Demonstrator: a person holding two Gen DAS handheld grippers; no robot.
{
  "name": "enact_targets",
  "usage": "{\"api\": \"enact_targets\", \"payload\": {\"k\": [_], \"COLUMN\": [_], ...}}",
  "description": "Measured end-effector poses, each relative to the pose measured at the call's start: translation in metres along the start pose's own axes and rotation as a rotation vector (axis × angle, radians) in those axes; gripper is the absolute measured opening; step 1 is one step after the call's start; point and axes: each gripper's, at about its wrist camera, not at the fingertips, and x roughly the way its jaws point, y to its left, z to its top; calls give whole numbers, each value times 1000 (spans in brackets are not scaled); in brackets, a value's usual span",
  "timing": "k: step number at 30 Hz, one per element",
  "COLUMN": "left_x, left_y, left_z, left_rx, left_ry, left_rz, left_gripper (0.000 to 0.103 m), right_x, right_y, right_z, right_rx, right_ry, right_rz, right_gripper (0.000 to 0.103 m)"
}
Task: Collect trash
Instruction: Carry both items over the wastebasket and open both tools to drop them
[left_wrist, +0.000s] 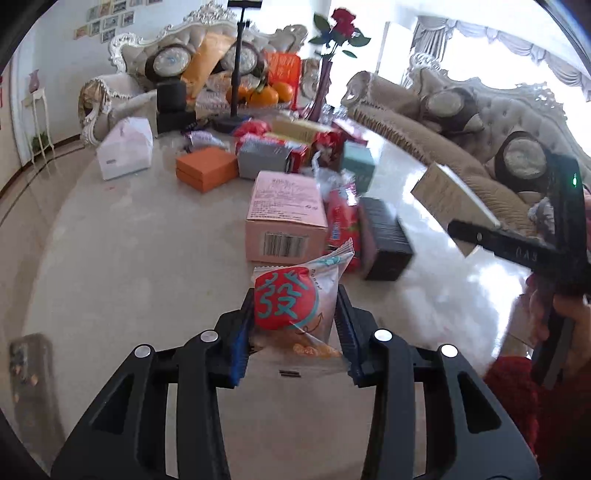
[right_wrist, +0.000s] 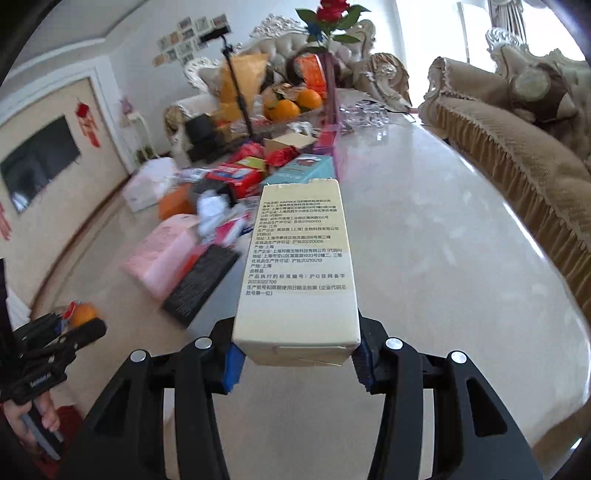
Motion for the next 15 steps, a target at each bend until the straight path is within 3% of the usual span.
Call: {"api": "enact_targets", "payload": {"k": [4, 8, 11, 15], "left_x": [-54, -90, -96, -68], "left_y": [-23, -40, -51, -58], "left_z": [-34, -83, -125, -176], "left_rx": [66, 79, 53, 33], "left_ry": [-32, 0, 82, 220], "left_rz": [-49, -123, -187, -190], "left_gripper": [41, 41, 41, 41], "right_x": [-53, -97, -124, -121], "right_y": [8, 19, 34, 45], "right_z": [-38, -85, -119, -159], "right_rx": [-11, -14, -27, -13], "right_ry": [-32, 6, 59, 177], "right_rz": [89, 169, 239, 249], "right_gripper": [46, 46, 46, 46]}}
